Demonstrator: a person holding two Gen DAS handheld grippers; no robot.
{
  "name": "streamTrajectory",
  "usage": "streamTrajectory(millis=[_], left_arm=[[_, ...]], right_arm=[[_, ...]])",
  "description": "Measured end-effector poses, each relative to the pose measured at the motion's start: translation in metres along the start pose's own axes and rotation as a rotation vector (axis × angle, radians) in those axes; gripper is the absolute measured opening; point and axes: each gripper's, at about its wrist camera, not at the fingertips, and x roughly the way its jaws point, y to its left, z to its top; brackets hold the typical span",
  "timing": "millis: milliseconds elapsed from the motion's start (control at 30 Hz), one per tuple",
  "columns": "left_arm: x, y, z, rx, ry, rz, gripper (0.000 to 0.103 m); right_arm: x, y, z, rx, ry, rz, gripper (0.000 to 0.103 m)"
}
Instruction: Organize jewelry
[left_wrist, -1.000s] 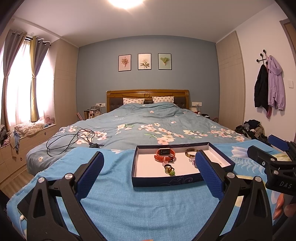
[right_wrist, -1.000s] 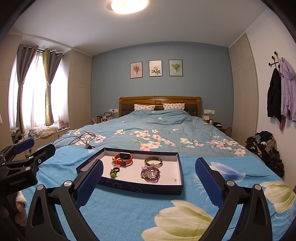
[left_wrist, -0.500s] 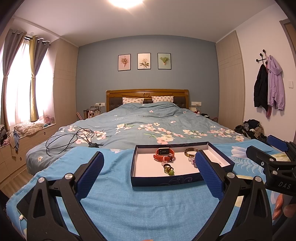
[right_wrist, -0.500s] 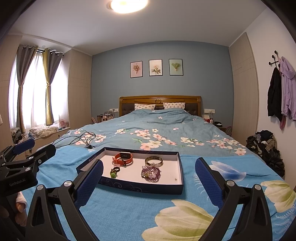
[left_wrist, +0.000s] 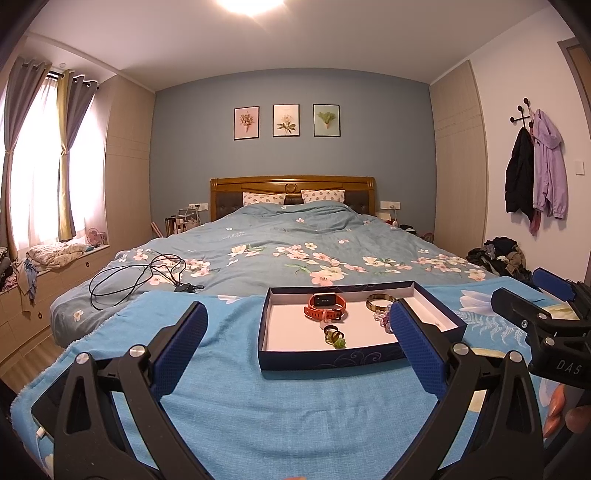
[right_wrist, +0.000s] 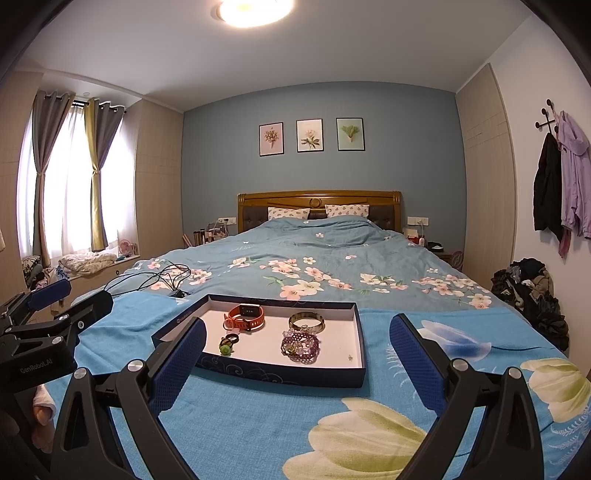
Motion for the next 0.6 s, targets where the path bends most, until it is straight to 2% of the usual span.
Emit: streamTrajectory(millis=[600], left_arm=[[0.0012,-0.0001,-0.0004,0.0,0.003,-0.001,0.097]], right_arm=[[-0.0003,-0.0013,0.0005,0.003,-0.004,0.001,0.096]])
